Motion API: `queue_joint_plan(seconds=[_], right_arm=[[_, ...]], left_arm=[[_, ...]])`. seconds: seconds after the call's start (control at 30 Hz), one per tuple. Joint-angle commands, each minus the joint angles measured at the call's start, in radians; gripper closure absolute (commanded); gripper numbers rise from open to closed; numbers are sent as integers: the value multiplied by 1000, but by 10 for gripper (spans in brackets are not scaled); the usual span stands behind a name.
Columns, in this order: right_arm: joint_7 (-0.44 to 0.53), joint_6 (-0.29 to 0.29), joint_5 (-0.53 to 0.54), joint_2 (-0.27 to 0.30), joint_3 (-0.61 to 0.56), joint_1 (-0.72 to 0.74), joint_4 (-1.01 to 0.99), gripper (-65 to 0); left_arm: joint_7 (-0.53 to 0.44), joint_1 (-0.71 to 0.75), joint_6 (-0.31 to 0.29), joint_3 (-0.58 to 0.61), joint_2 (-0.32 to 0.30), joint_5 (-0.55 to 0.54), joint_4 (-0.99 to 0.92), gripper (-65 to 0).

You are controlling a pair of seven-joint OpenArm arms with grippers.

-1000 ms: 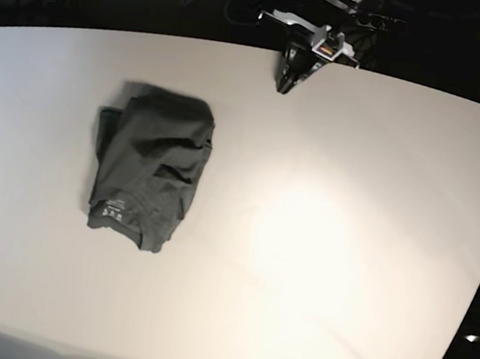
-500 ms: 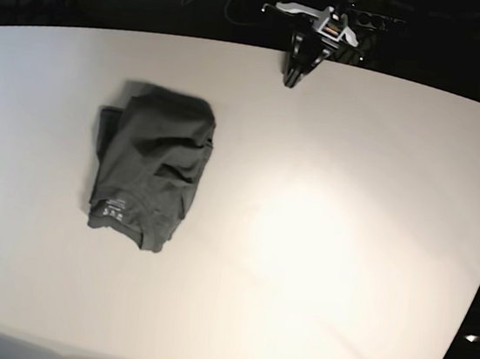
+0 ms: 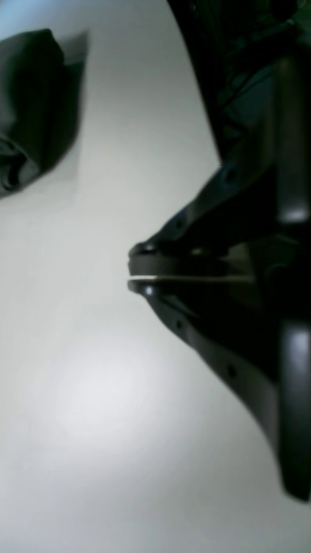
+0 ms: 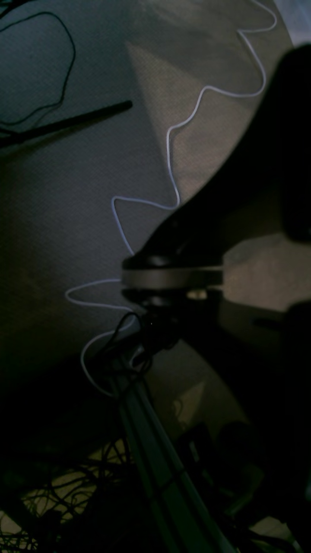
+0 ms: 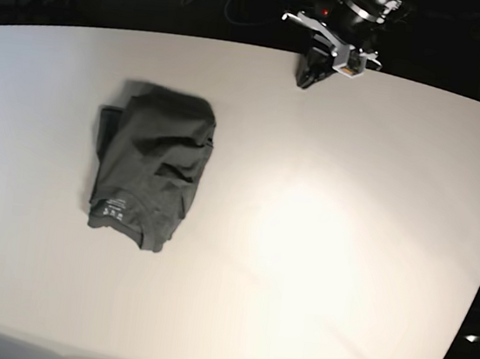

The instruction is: Fold the T-shirt properly

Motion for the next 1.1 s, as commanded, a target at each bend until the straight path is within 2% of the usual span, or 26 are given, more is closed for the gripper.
queue_joint_plan(seconds=[0.0, 0.1, 0.27, 0.33, 0.47, 0.7, 0.97, 1.07], right_arm=[[26, 3, 2, 15, 1, -14, 8, 0], [65, 3, 2, 14, 1, -14, 8, 0], [70, 3, 2, 14, 6, -14, 8, 0], [72, 3, 2, 14, 4, -16, 8, 0], [70, 3, 2, 12, 0, -16, 5, 0], [67, 3, 2, 9, 0, -6, 2, 0], [45, 3, 2, 7, -2, -5, -4, 0], [30, 3, -4, 20, -16, 13, -62, 0]], left_arm=[[459, 69, 73, -10, -30, -19, -11, -27], [459, 132, 73, -18, -36, -14, 95, -27], [459, 238, 75, -18, -83, -14, 258, -27], [459, 287, 75, -44, -103, -13, 302, -27], [460, 329, 75, -101, -105, -13, 316, -27], [460, 234, 75, -102, -80, -14, 97, -27], [448, -30, 64, -64, 10, 12, -413, -27], [382, -118, 64, -4, 38, 48, -583, -27]])
